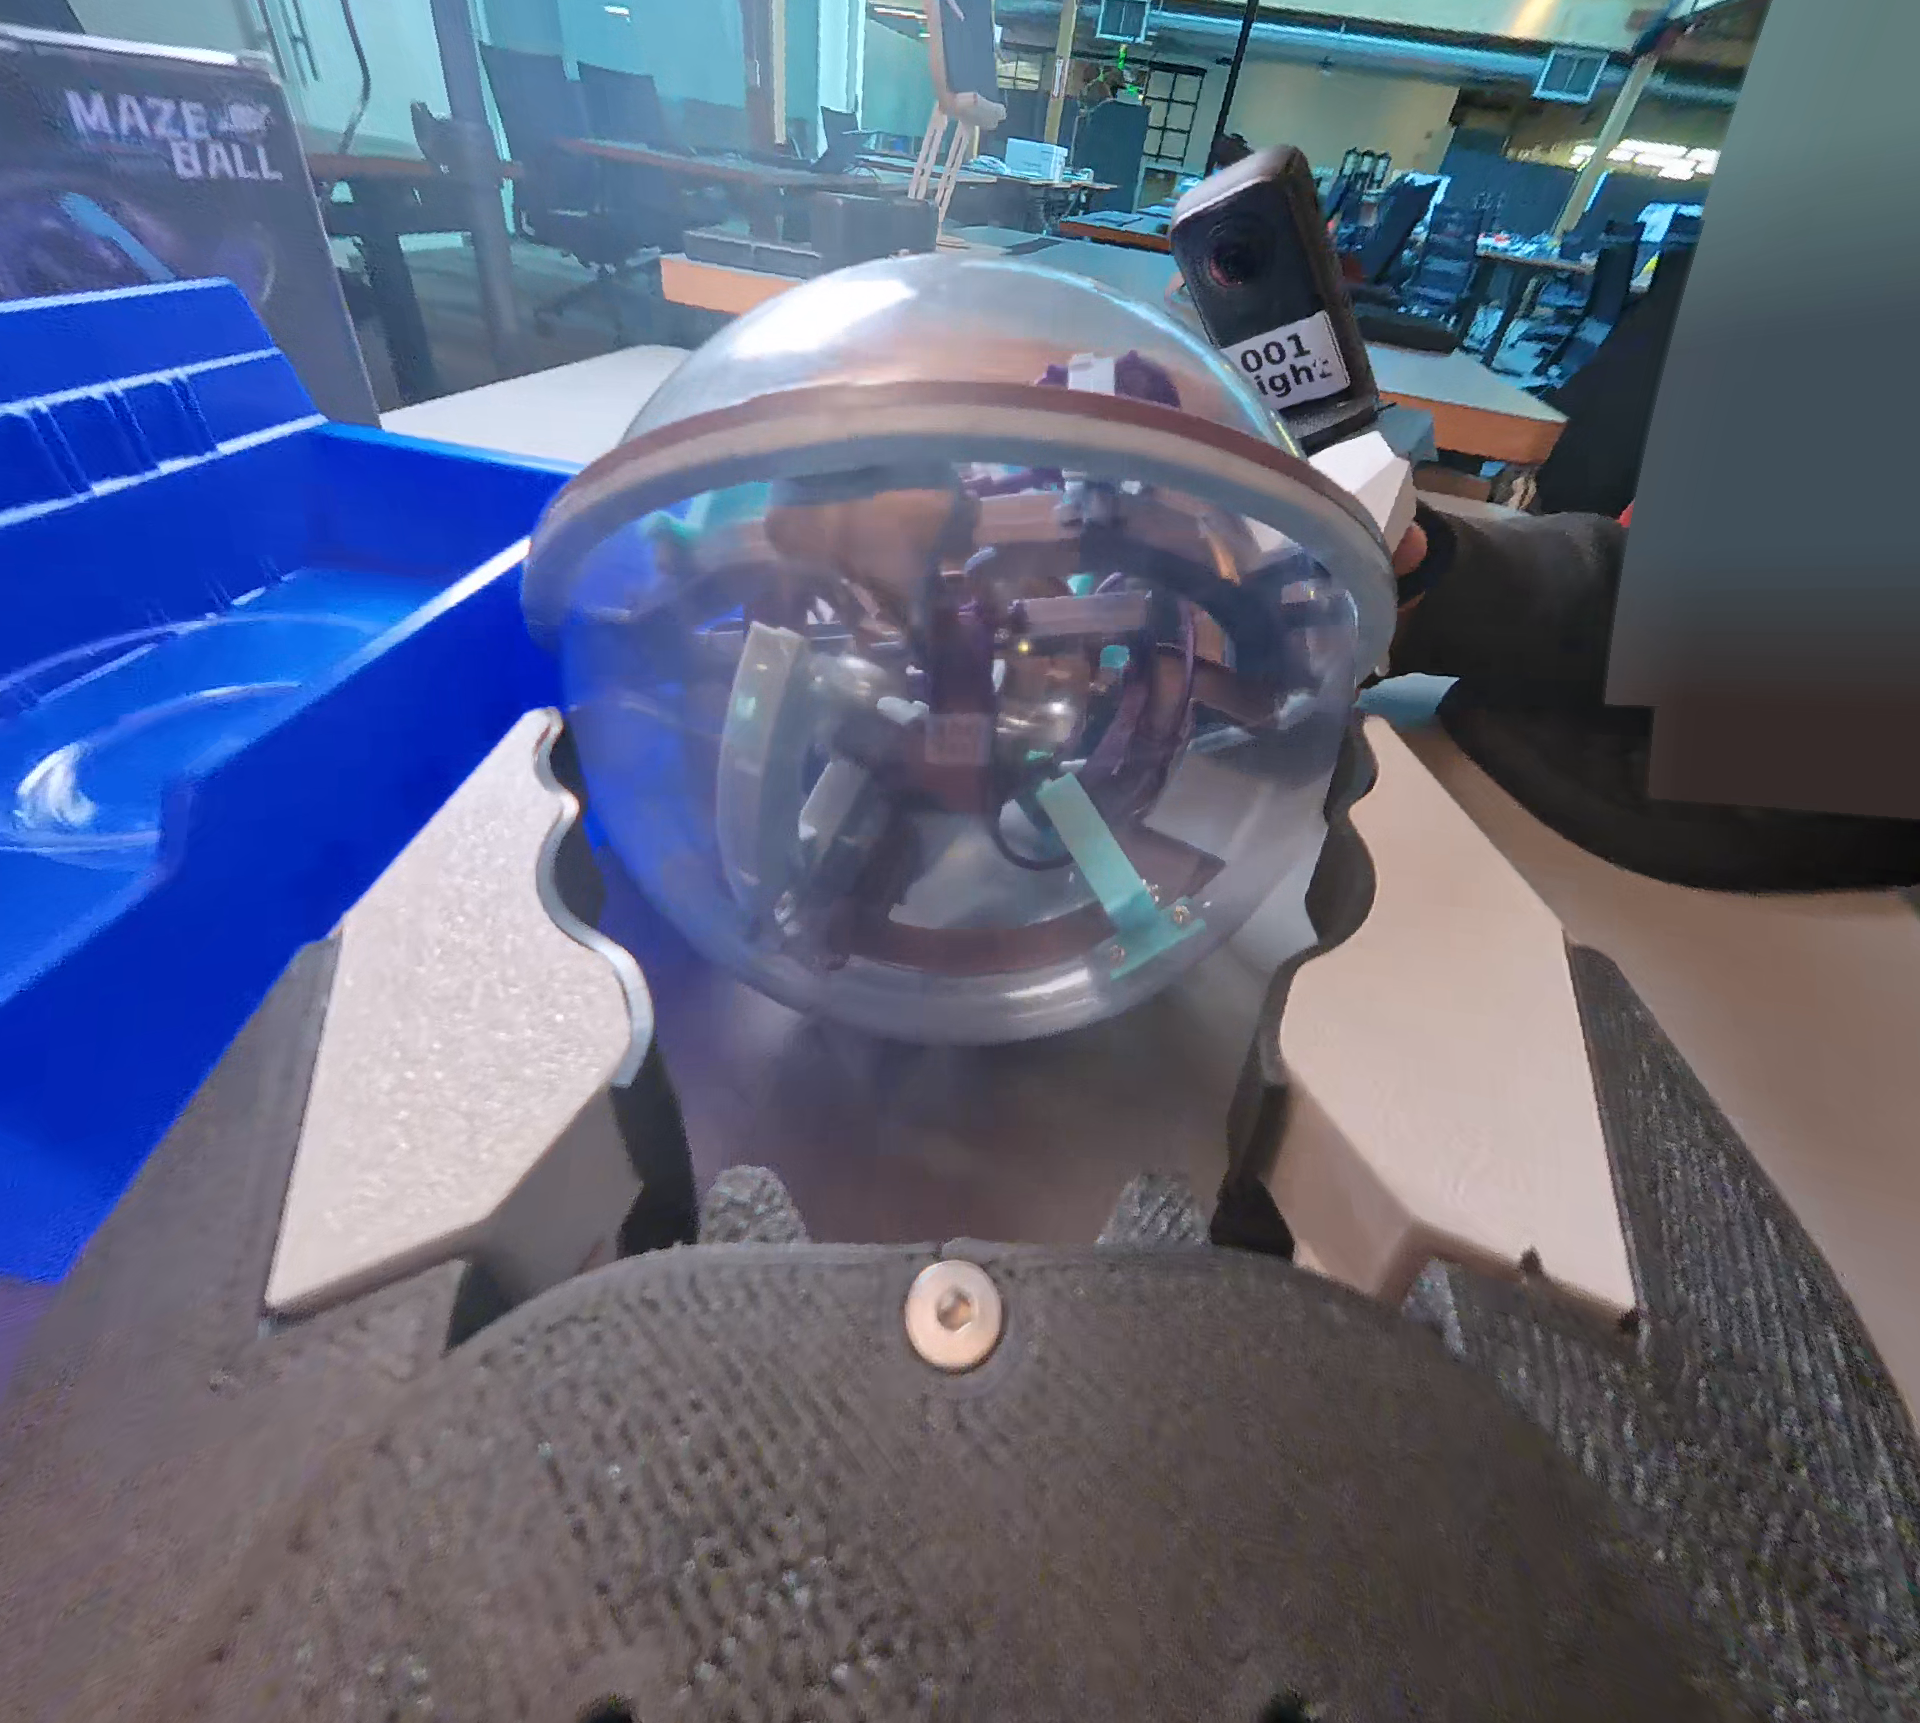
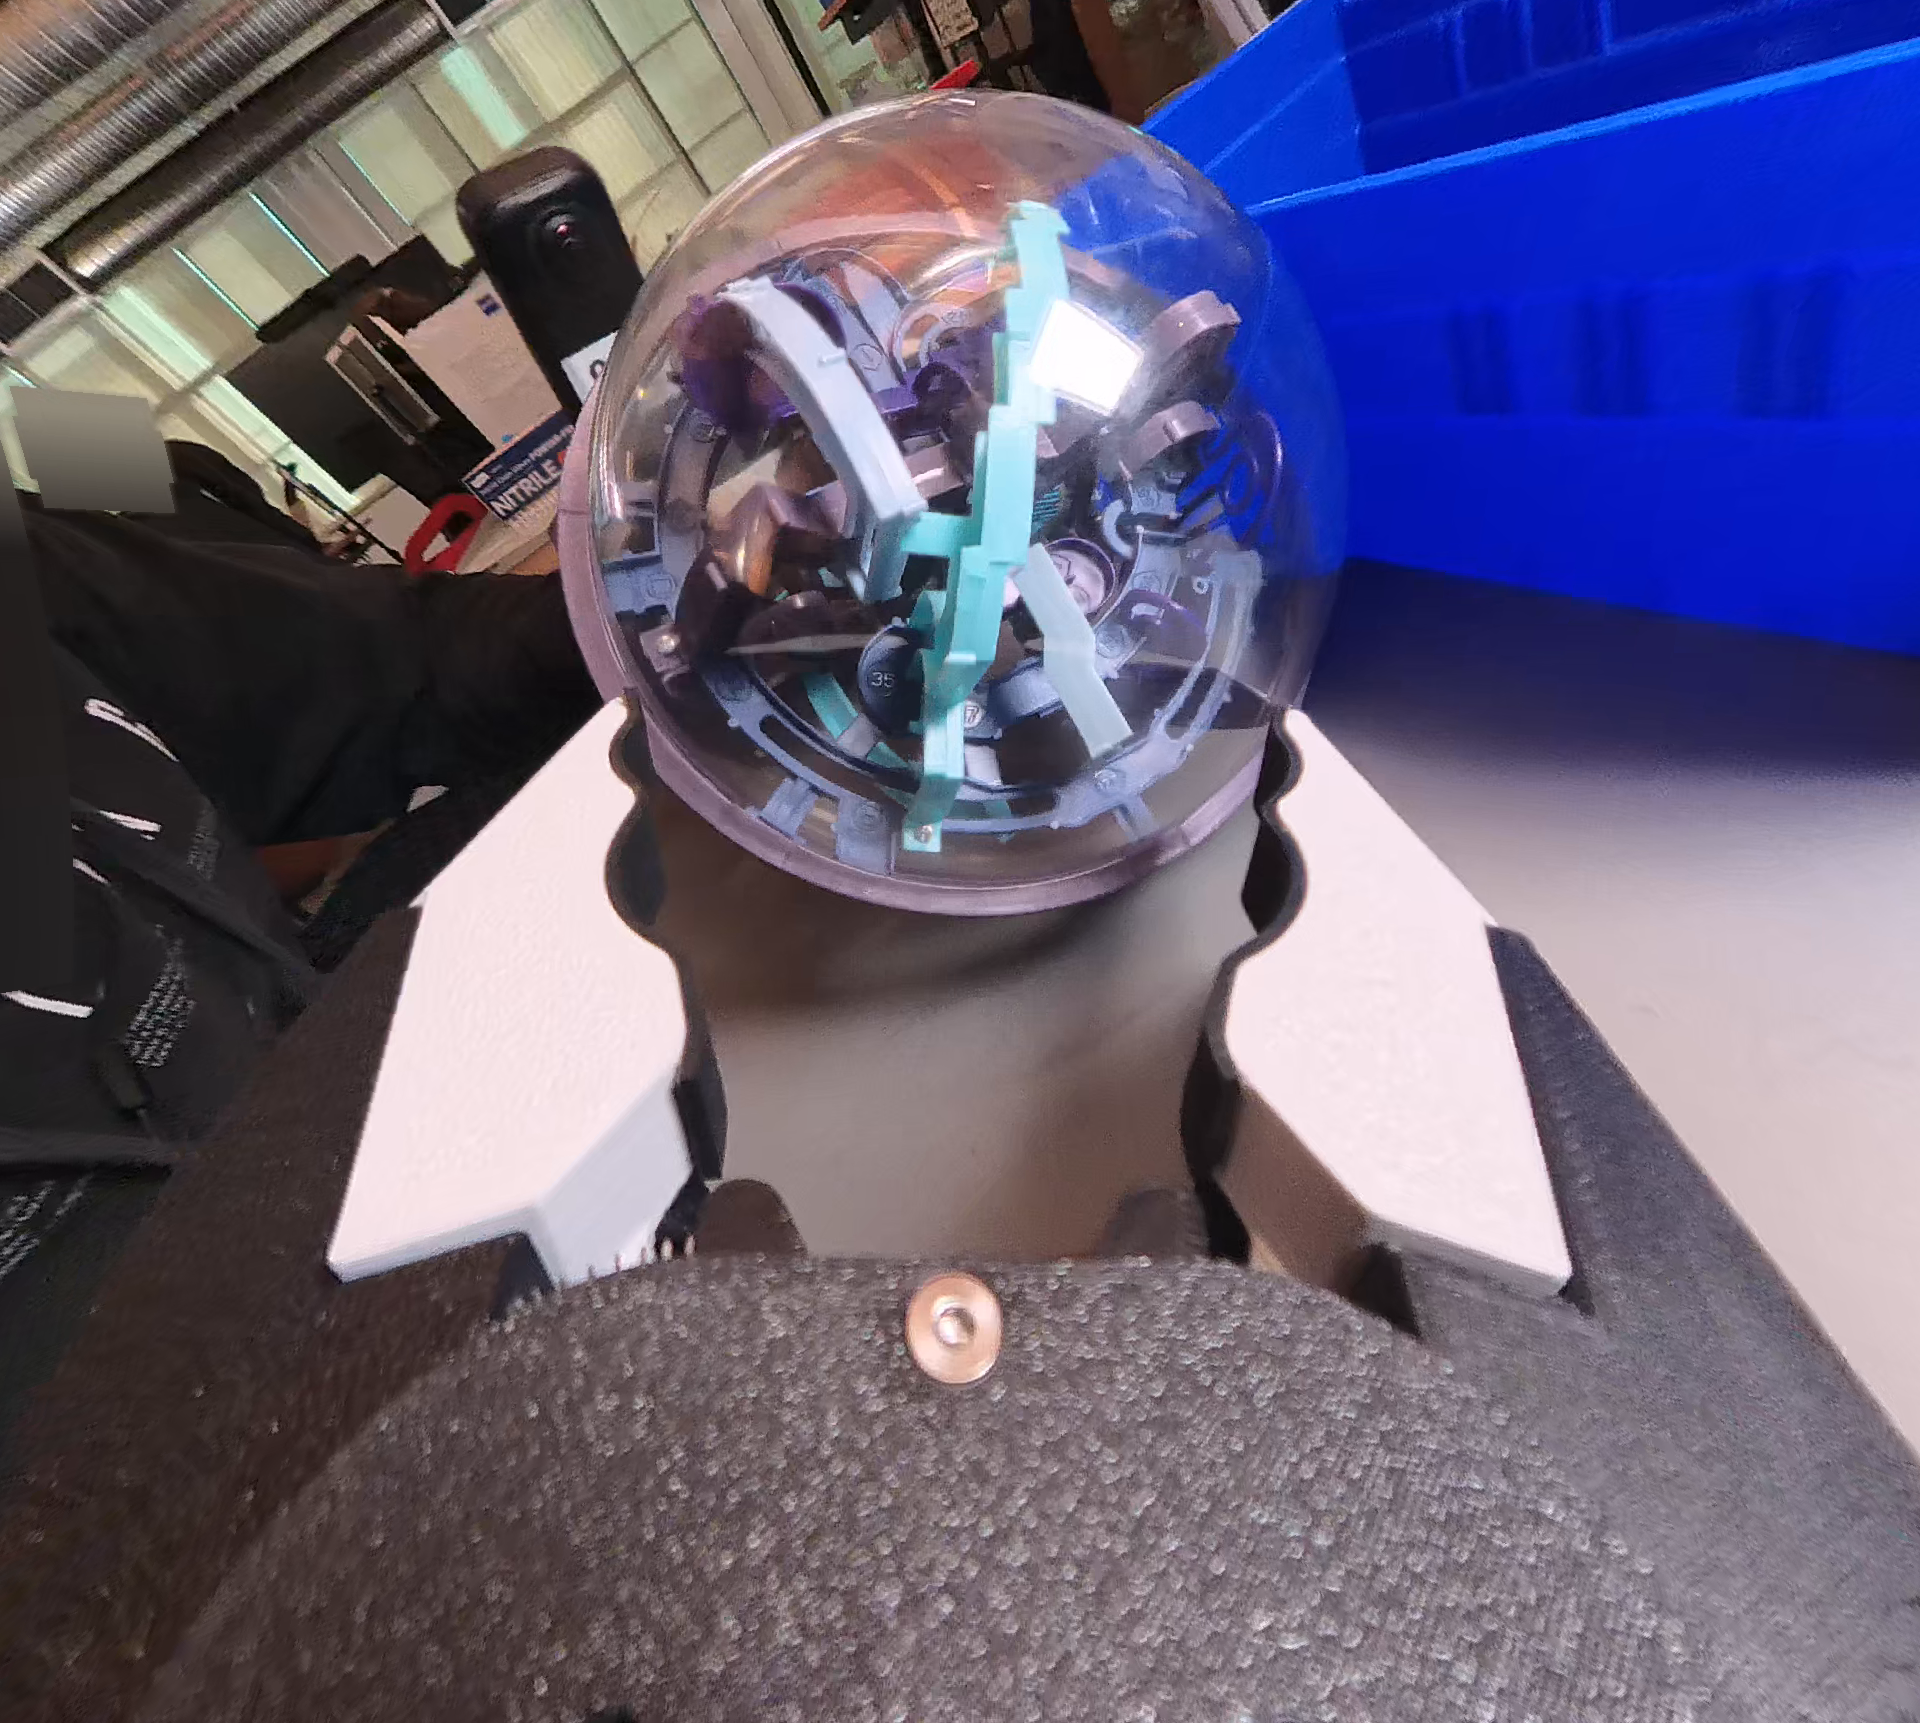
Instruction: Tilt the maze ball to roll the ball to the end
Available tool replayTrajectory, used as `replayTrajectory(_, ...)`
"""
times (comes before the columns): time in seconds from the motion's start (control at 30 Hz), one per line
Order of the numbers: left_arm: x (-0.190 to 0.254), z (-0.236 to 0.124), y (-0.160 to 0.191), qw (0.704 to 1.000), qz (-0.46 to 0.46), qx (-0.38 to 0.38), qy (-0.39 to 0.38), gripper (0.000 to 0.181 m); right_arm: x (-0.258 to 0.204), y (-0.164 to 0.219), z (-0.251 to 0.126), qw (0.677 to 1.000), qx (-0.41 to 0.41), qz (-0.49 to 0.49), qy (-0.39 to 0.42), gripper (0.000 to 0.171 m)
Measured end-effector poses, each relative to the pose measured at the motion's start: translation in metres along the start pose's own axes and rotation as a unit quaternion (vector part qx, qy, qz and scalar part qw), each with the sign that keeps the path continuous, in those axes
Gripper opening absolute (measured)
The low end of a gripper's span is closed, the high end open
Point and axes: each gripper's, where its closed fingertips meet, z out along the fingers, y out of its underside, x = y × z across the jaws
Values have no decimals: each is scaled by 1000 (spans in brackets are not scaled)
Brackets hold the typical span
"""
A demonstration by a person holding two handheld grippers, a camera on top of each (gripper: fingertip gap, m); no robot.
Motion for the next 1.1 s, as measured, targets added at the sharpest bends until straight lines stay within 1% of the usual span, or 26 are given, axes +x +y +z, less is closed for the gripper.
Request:
replayTrajectory(0.13,0,0,1,999,-30,-4,11,139,1,-2,0,1000,4,-14,12,113)
replayTrajectory(0.3,1,2,7,998,-57,-21,26,138,3,-6,-1,1000,15,-7,19,117)
replayTrajectory(0.57,8,6,22,994,-63,-76,45,141,7,-16,-7,998,43,51,13,120)
replayTrajectory(0.8,12,7,34,990,-61,-119,46,132,12,-24,-14,992,70,105,11,120)
replayTrajectory(1.1,10,9,44,987,-57,-150,28,118,14,-28,-17,989,81,121,13,119)
